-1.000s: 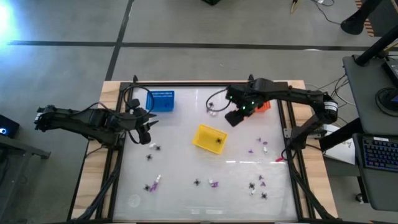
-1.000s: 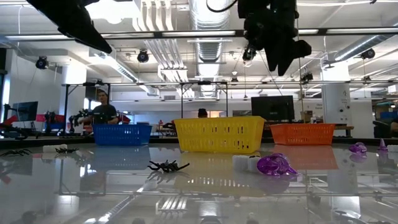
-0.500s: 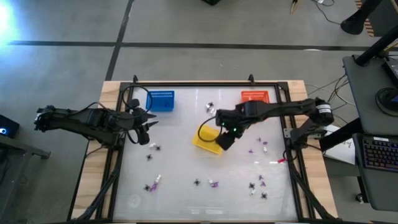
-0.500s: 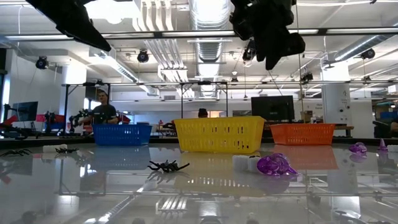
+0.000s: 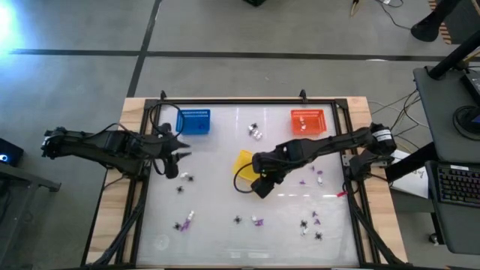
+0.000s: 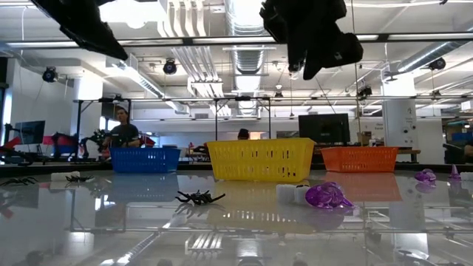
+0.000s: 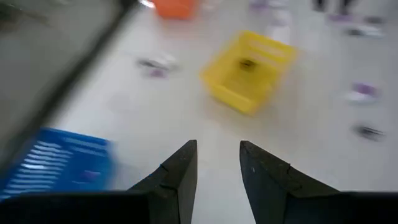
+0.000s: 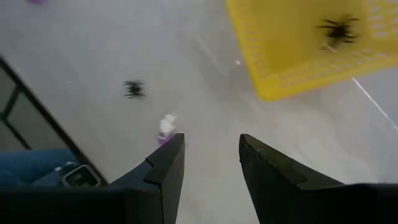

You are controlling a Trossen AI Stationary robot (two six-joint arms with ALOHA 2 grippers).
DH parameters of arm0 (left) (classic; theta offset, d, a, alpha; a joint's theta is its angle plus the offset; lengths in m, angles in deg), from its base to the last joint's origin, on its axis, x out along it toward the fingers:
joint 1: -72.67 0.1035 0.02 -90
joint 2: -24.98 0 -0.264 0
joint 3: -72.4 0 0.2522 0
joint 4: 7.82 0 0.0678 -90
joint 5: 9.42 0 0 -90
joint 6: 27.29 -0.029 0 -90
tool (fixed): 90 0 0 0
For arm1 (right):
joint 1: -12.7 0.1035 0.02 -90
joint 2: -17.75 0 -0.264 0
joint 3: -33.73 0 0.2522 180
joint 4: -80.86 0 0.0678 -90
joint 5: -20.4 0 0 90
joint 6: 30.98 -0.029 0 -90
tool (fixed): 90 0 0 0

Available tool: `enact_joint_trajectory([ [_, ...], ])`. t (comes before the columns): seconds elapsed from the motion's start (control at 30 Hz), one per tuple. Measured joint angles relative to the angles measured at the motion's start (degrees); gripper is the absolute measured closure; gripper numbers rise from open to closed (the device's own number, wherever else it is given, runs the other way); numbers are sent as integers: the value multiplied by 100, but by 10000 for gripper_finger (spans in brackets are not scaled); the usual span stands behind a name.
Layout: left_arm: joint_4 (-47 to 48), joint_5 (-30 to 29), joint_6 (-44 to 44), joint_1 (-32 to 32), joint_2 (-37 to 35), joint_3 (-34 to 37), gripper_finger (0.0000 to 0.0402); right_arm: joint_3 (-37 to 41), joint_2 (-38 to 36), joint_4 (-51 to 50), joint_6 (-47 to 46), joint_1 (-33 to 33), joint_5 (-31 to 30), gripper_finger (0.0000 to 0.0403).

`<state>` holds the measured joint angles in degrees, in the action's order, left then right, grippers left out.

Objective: Sort Halloween decoration
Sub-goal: Put the purple witch hat toy into the blue bin

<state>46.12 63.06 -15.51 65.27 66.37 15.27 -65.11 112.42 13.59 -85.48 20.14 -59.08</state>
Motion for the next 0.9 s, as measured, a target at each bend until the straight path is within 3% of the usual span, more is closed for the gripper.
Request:
enact_joint_trajectory([
  [0.17, 352, 1213, 565, -19, 1, 0, 298, -1, -5, 8, -257, 46, -267, 257],
  [0.33, 827, 1825, 756, -87, 31, 0, 287, -2, -17, 7, -404, 57, -312, 257],
  [0.57, 1134, 2157, 1437, -262, 87, 0, 267, -2, -8, 9, -502, 57, -312, 257],
  [0.9, 973, 2031, 2177, -1228, 429, 220, 287, -2, -7, 10, -328, 57, -332, 257],
])
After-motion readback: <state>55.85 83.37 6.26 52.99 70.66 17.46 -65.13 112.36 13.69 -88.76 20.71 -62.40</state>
